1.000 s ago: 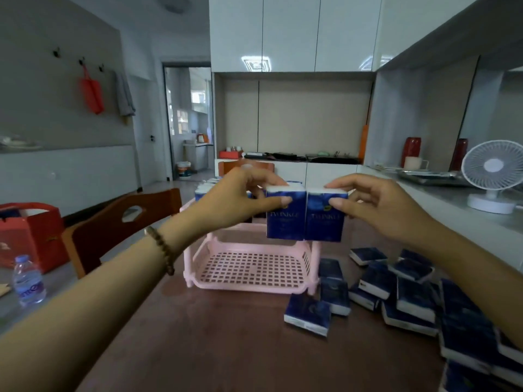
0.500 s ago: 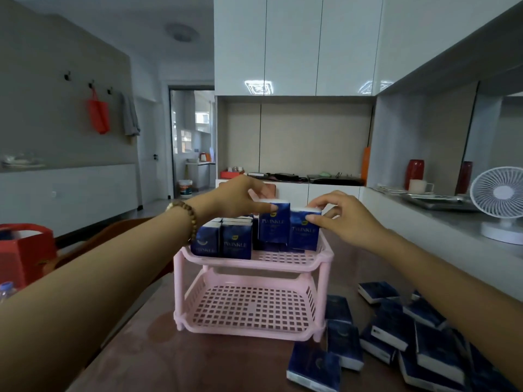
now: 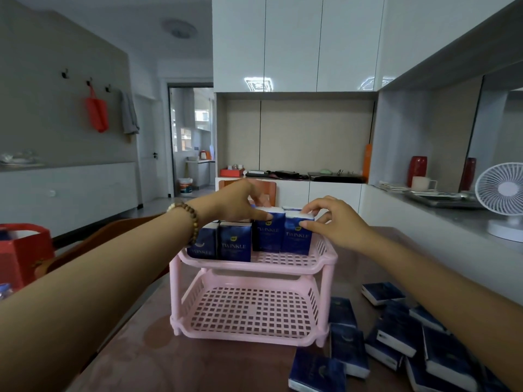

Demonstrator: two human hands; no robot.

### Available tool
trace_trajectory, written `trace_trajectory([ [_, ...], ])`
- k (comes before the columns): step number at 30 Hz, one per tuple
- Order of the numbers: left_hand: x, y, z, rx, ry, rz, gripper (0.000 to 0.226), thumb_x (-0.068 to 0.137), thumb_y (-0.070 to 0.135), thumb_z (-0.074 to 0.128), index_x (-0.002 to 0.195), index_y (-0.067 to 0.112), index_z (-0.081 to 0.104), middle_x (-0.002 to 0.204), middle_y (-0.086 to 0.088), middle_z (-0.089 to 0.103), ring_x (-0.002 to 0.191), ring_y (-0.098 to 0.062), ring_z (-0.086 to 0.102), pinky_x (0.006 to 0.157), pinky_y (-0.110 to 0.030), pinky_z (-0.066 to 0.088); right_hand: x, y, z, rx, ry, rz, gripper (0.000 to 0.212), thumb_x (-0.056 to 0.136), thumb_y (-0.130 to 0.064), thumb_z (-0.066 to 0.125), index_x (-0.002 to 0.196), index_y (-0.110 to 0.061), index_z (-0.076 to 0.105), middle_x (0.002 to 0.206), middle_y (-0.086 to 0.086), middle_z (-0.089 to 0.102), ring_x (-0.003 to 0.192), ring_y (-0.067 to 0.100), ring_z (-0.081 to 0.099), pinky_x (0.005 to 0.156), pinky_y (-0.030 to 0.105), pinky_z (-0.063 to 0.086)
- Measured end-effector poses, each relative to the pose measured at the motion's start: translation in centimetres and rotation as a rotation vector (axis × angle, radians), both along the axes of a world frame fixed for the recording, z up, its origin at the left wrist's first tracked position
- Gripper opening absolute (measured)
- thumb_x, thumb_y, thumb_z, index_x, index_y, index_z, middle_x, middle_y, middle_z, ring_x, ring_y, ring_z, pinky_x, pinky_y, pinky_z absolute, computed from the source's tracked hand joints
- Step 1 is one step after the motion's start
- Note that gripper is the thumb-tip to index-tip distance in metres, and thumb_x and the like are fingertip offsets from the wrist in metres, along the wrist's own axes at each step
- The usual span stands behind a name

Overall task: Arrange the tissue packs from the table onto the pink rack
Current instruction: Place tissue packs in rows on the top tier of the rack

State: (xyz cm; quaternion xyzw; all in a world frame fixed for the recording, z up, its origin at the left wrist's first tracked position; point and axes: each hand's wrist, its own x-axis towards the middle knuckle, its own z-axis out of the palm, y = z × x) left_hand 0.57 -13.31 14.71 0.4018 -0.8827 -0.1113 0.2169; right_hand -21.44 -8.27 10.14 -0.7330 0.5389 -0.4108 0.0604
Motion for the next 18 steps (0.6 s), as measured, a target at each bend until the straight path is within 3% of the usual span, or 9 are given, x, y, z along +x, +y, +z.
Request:
trace_trajectory([
  [5, -0.1, -0.4, -0.3, 0.002, -0.040, 0.002, 0.027, 0.082, 0.027, 0.068, 0.103, 0.012, 0.067, 0.108, -0.001, 0.064, 0.091, -0.013, 0.057, 0.068, -0.019, 0.047, 0.2, -0.6, -0.4, 0.028, 0.007, 0.001, 0.019, 0.083, -0.018, 0.068, 0.101, -0.016, 0.063, 0.105, 0.002, 0.053, 0.072, 0.010, 0.057, 0.061, 0.018, 0.051],
  [11, -0.1, -0.5, -0.7, 0.000, -0.025, 0.007, 0.019, 0.081, 0.027, 0.069, 0.098, 0.018, 0.066, 0.103, 0.004, 0.060, 0.084, -0.007, 0.053, 0.068, -0.019, 0.043, 0.4, -0.8, -0.9, 0.019, 0.003, 0.008, 0.021, 0.083, -0.018, 0.068, 0.103, -0.016, 0.060, 0.105, 0.000, 0.050, 0.073, 0.008, 0.055, 0.057, 0.014, 0.047],
  [18, 0.2, 0.0, -0.7, -0.016, -0.016, 0.013, 0.018, 0.081, 0.030, 0.069, 0.096, 0.026, 0.061, 0.104, 0.004, 0.058, 0.091, -0.012, 0.054, 0.073, -0.023, 0.044, 0.3, -0.4, -1.1, -0.030, 0.068, -0.003, 0.028, 0.079, -0.018, 0.072, 0.103, -0.022, 0.058, 0.105, -0.002, 0.048, 0.072, 0.010, 0.056, 0.070, 0.018, 0.050],
])
